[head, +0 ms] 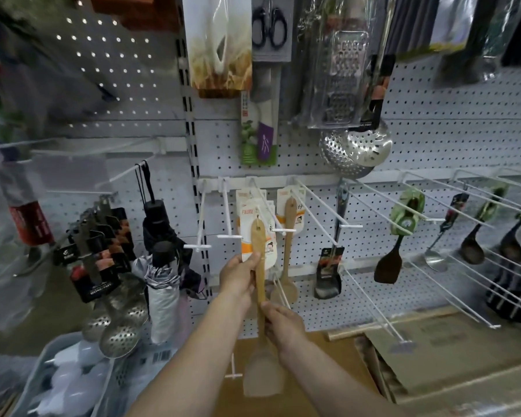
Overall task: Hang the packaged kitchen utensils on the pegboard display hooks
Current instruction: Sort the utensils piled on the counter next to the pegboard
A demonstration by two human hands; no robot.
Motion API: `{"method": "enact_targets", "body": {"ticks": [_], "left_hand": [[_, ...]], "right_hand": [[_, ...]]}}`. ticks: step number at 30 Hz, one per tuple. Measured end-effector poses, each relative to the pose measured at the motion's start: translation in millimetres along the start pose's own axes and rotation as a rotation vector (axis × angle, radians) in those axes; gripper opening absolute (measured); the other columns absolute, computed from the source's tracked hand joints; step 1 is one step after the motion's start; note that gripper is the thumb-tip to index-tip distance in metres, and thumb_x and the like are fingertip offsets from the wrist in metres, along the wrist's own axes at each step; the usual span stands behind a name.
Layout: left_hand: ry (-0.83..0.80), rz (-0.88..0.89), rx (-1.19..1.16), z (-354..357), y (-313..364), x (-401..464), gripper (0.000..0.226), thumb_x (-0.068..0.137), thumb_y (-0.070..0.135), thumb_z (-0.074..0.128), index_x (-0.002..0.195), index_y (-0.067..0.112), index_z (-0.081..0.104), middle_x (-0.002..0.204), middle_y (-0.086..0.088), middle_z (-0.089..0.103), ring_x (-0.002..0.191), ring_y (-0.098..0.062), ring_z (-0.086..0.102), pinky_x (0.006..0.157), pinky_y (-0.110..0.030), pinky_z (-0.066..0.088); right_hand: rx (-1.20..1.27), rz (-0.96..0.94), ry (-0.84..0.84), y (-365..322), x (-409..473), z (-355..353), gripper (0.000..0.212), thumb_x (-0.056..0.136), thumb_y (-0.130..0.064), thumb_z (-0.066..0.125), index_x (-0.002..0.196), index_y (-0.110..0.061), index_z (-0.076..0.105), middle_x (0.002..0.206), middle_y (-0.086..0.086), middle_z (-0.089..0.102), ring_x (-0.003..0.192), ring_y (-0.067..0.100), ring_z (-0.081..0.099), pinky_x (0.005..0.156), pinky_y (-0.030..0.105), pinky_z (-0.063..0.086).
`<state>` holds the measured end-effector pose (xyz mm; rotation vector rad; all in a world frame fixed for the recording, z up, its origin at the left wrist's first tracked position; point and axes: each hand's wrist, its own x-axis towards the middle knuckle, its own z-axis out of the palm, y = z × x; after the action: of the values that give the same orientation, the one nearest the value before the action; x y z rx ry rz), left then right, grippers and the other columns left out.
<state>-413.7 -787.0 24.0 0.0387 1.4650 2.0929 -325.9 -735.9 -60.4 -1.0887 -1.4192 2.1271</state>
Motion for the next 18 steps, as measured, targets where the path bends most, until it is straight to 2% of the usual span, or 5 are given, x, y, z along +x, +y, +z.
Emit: {"method": "enact_targets", "body": {"ticks": [5,7,10,14,18], "left_hand": [[0.005,0.012,-0.01,3,1,18,0.01,0.095,0.016,0.068,0.103,0.011,0.07,0.087,-0.002,0.075,0.074,-0.014,0.068,0.058,-0.023,0.05],[0.003,0.008,-0.018,3,1,19,0.007,0.095,0.014,0.068,0.101,0.011,0.069,0.088,-0.003,0.075,0.076,-0.014,0.068,0.062,-0.024,0.05],[0.016,0.01,-0.015,4,-2,21,0.007,0.094,0.015,0.069,0.101,0.011,0.069,0.09,-0.003,0.075,0.079,-0.015,0.068,0.067,-0.026,0.05],[0.042,0.025,0.001,3,-4,13,0.009,0.094,0.018,0.07,0.1,0.01,0.069,0.096,-0.007,0.075,0.084,-0.018,0.068,0.071,-0.028,0.053],[0.083,0.013,0.034,-2,-6,-8,0.019,0.096,0.024,0.068,0.108,0.009,0.069,0.099,-0.006,0.075,0.082,-0.015,0.069,0.061,-0.023,0.049]], "right_hand": [[-0.035,0.005,0.023,-4,20,7,0.009,0.092,-0.019,0.073,0.098,-0.014,0.077,0.098,0.012,0.078,0.09,0.025,0.068,0.092,0.039,0.055],[-0.034,0.012,0.023,-7,24,6,0.013,0.092,-0.018,0.072,0.102,-0.011,0.077,0.092,0.008,0.077,0.082,0.022,0.068,0.076,0.031,0.056],[-0.058,0.021,0.023,-10,24,3,0.013,0.094,-0.019,0.07,0.103,-0.011,0.076,0.079,0.004,0.071,0.063,0.014,0.058,0.052,0.019,0.043],[-0.073,0.029,-0.039,-10,19,0,0.017,0.097,-0.021,0.067,0.107,-0.01,0.075,0.09,0.01,0.073,0.078,0.022,0.06,0.067,0.027,0.047],[-0.09,0.023,-0.068,-15,9,-7,0.007,0.099,-0.022,0.066,0.104,-0.02,0.069,0.097,0.006,0.072,0.088,0.018,0.062,0.087,0.033,0.05]]}}
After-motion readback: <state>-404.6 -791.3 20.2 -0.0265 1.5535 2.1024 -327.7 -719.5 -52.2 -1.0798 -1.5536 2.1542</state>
